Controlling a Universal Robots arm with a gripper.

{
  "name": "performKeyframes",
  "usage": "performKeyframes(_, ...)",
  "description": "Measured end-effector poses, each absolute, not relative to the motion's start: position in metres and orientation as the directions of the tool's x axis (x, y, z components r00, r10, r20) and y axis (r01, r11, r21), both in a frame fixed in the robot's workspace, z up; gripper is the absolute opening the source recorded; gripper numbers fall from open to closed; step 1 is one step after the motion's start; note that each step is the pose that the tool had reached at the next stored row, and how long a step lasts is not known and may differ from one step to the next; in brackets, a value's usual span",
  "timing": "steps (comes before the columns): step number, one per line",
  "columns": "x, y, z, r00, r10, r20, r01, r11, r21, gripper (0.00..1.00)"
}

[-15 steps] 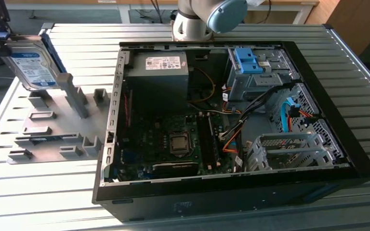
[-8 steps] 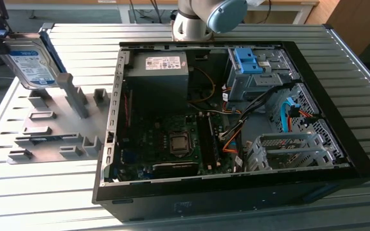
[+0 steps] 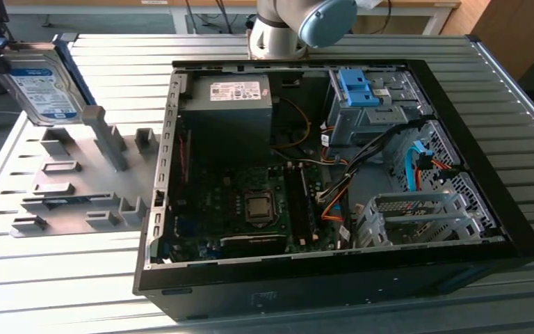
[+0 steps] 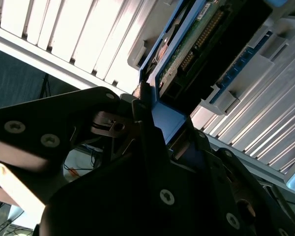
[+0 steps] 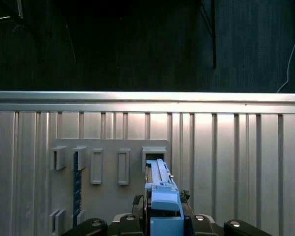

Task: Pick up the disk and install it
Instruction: 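Pick up the disk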

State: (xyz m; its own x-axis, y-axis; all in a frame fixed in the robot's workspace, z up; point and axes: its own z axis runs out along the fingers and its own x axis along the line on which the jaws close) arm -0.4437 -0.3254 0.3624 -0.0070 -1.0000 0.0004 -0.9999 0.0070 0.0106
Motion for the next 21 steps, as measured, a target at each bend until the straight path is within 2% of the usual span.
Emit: performKeyframes(21, -0.444, -0.325, 0.381, -0.007, -1.0, 0.0, -1.0, 0.007, 0.01, 0.37)
